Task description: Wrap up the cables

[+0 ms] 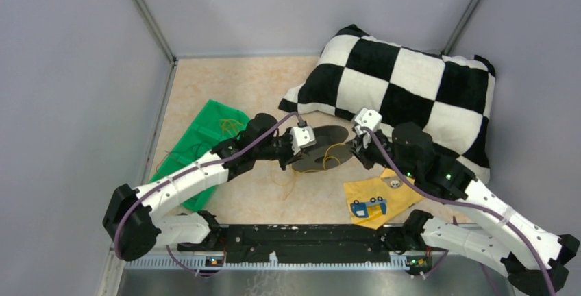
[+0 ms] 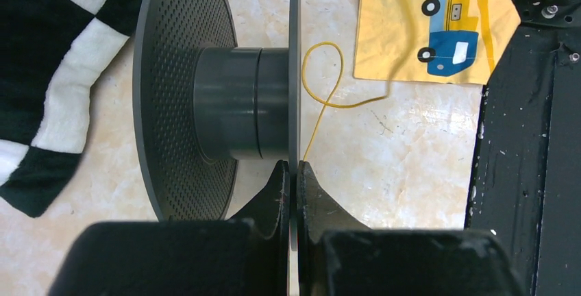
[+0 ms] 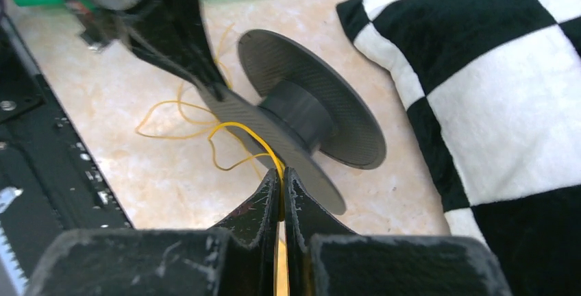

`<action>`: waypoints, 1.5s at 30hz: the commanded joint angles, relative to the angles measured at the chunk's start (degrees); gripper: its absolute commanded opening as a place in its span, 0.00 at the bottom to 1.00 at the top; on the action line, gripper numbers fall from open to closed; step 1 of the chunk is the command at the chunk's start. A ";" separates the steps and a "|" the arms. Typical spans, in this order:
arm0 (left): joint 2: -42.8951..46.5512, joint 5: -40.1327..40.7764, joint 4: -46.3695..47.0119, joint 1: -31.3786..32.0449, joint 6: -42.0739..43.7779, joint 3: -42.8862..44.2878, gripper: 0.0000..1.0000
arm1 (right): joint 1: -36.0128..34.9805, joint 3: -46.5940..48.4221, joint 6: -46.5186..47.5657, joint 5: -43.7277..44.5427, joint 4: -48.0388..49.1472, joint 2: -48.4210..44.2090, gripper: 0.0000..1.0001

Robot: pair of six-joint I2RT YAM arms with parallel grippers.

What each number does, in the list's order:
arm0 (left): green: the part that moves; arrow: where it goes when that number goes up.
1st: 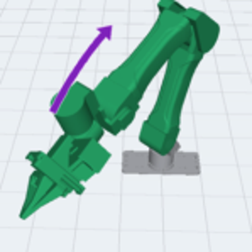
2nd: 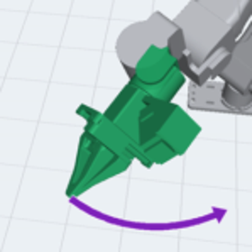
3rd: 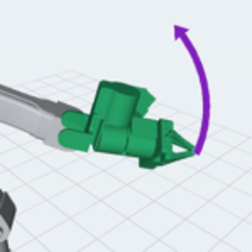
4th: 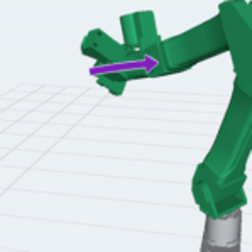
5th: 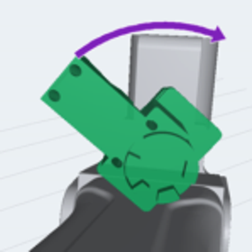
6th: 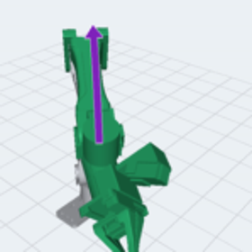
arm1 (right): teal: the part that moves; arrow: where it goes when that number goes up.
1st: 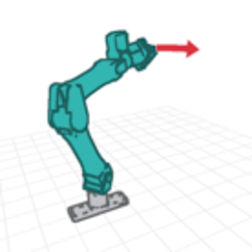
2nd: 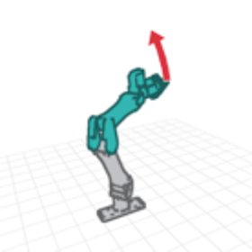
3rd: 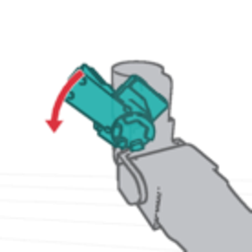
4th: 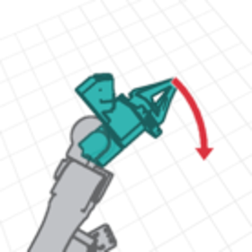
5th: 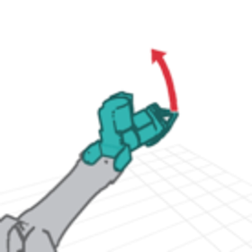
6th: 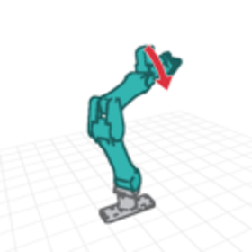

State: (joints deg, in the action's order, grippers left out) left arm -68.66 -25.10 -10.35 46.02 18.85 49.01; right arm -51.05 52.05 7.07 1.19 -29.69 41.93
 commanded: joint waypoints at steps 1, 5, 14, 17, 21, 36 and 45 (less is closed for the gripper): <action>3.49 1.96 6.90 0.04 -0.42 -0.29 0.00 | 7.87 2.33 0.96 -8.35 3.74 2.84 0.00; 4.21 7.05 9.13 0.04 -7.63 -0.03 0.00 | 10.00 4.37 -6.21 -11.85 3.89 2.72 0.00; 5.31 23.47 35.18 2.67 -33.08 -10.41 0.00 | 10.01 4.70 -26.65 -10.17 2.81 2.99 0.00; 3.85 29.65 40.66 5.20 -36.31 -12.59 0.00 | 10.01 3.40 -32.62 -6.48 2.85 1.37 0.00; -0.14 31.18 39.39 8.04 -35.47 -8.79 0.00 | 9.95 2.89 -33.31 -4.86 1.84 0.09 0.00; -2.77 23.09 29.96 9.78 -33.93 -1.73 0.25 | 10.00 -0.77 -31.38 -2.91 2.37 -1.95 0.00; 1.43 22.96 20.31 10.22 -30.66 3.37 0.30 | 10.04 -3.72 -31.05 -1.77 2.79 -3.82 0.00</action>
State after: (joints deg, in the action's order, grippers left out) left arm -71.22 -2.37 12.58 55.96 -14.48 48.56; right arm -41.19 49.08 -24.12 -1.63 -28.14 38.72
